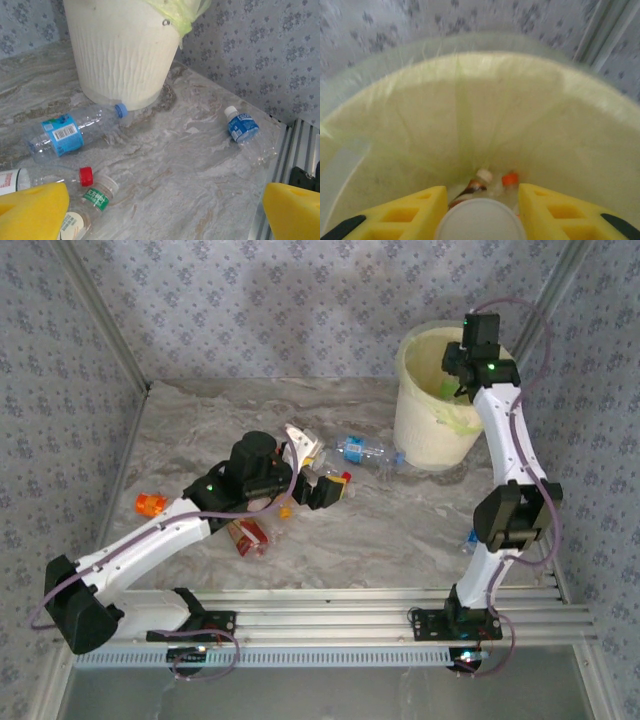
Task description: Put the plastic bottles in the bin
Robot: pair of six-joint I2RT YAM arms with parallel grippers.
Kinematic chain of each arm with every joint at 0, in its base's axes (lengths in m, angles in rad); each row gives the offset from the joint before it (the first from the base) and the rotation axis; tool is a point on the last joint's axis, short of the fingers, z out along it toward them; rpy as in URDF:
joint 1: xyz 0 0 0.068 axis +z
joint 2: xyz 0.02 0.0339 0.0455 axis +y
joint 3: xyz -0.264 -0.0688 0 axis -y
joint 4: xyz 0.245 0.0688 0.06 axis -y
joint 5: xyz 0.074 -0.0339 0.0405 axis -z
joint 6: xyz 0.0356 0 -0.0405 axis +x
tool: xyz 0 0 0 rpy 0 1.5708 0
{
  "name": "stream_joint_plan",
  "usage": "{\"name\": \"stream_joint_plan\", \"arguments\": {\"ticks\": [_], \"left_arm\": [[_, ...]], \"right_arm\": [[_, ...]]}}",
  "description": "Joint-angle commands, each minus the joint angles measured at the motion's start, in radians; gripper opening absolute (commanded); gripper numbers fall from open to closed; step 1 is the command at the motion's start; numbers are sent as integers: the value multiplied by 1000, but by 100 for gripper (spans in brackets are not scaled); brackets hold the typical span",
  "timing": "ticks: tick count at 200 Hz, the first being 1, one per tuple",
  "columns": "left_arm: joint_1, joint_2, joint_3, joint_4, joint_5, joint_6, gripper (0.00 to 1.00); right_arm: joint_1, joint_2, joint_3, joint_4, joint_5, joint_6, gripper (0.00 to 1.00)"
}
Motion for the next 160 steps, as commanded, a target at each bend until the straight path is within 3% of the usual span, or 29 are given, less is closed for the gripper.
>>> {"name": "stream_joint_plan", "arguments": {"ticks": [1, 40, 85, 160], "left_arm": [[-3, 8, 33, -40, 24, 14, 100], [-3, 16, 38, -50, 23, 19, 100], [-2, 34, 52, -68, 32, 21, 100], [-4, 41, 68, -110, 0, 63, 100]], "right_arm": [[-4, 23, 66, -81, -55, 35, 55], [-6, -6, 75, -103, -71, 53, 75], [-4, -108, 11, -103, -99, 53, 81], [74, -544, -489, 23, -139, 119, 90]]}}
